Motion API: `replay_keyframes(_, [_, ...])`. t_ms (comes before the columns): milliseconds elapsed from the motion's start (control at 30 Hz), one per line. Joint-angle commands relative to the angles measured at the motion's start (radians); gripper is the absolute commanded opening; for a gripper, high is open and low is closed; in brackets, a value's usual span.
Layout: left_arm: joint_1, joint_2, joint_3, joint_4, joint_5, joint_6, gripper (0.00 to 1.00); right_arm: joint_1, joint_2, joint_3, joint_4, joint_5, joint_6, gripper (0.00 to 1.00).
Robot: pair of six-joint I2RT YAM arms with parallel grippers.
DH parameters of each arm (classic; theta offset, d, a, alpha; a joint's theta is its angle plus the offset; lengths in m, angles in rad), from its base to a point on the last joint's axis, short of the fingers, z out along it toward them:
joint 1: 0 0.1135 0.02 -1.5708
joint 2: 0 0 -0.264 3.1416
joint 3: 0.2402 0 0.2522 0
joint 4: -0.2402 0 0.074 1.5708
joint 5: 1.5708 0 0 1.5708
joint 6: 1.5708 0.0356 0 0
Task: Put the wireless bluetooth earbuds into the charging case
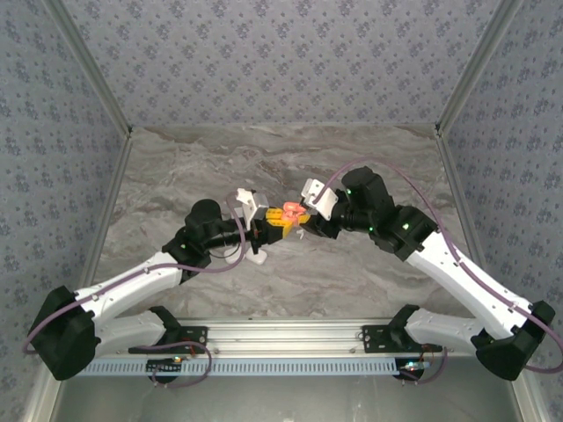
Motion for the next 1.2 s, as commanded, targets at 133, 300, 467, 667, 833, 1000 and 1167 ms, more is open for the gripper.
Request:
replay_keyframes(133, [-0.002, -0.04, 0.015, 0.086, -0.017, -0.011, 0.0, -0.146, -0.085, 0.042, 0.039, -0.295, 0.132, 0.65])
replay_keyframes(300, [-0.002, -0.047, 0.012, 0.093, -0.017, -0.012, 0.0, -0.264, -0.09, -0.035, 0.128, -0.482, 0.284, 0.94])
replay_keyframes(467, [-0.002, -0.05, 0.014, 0.092, -0.015, -0.011, 0.0, -0.272, -0.023, -0.051, 0.147, -0.575, 0.348, 1.0])
replay_keyframes(667, [-0.002, -0.05, 0.016, 0.087, -0.015, -0.009, 0.0, -0.255, 0.075, -0.025, 0.147, -0.651, 0.385, 1.0])
replay_keyframes(833, [-0.002, -0.048, 0.017, 0.083, -0.018, -0.007, 0.0, -0.225, 0.103, -0.003, 0.154, -0.707, 0.387, 1.0])
replay_keyframes(1000, [-0.001, -0.043, 0.02, 0.073, -0.021, -0.003, 0.0, -0.213, 0.077, 0.0, 0.154, -0.732, 0.372, 1.0])
replay_keyframes(1167, [-0.002, -0.04, 0.022, 0.07, -0.022, 0.002, 0.0, -0.213, 0.027, -0.018, 0.133, -0.732, 0.328, 1.0])
